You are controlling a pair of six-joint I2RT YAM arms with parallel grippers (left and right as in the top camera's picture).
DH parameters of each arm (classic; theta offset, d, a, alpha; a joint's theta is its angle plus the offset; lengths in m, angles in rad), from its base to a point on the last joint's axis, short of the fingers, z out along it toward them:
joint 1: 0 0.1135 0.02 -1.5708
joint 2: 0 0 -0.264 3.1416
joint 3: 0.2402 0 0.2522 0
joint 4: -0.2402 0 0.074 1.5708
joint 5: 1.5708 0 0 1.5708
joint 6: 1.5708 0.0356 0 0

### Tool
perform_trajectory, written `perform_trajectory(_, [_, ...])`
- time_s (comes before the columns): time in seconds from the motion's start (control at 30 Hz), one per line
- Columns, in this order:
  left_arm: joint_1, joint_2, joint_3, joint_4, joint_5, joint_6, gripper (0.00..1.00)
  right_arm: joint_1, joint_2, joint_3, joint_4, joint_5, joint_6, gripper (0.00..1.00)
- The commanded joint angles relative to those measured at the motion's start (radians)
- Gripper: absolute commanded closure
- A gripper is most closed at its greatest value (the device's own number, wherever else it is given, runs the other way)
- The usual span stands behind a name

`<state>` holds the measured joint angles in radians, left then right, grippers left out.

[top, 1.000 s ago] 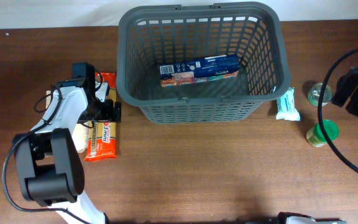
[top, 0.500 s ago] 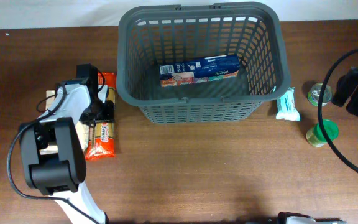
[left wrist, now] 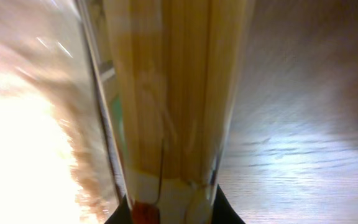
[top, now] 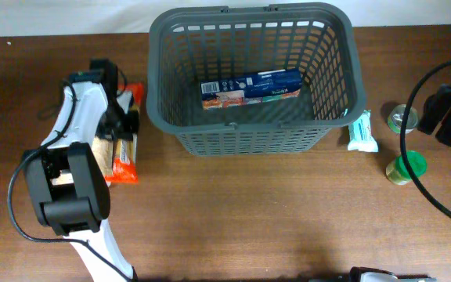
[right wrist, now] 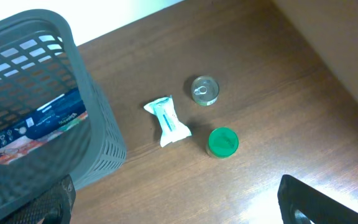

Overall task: Pack container
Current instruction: 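Grasp the spaghetti pack with the left gripper and lift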

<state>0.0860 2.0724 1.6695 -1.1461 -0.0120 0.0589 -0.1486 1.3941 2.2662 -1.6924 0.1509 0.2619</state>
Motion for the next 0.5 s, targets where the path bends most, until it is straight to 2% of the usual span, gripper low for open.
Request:
perform_trajectory(0.0, [0.002, -0.060, 0.204, -0.015, 0.004, 0.002, 0.98, 0.004, -0.002, 0.001, -0.006, -0.009, 0.005, 0.01])
perform_trajectory(0.2, [0.002, -0.129, 0.447, -0.026, -0.080, 0.007, 0.98, 0.003, -0.014, 0.001, -0.006, -0.007, -0.021, 0.01])
perform_trajectory(0.3, [0.002, -0.161, 0.550, -0.025, -0.111, 0.061, 0.98, 0.003, -0.019, 0.002, -0.005, 0.039, -0.019, 0.01])
perform_trajectory(0.47, [-0.006, -0.200, 0.709, -0.021, -0.112, 0.128, 0.98, -0.081, -0.018, 0.002, 0.006, 0.138, 0.064, 0.01])
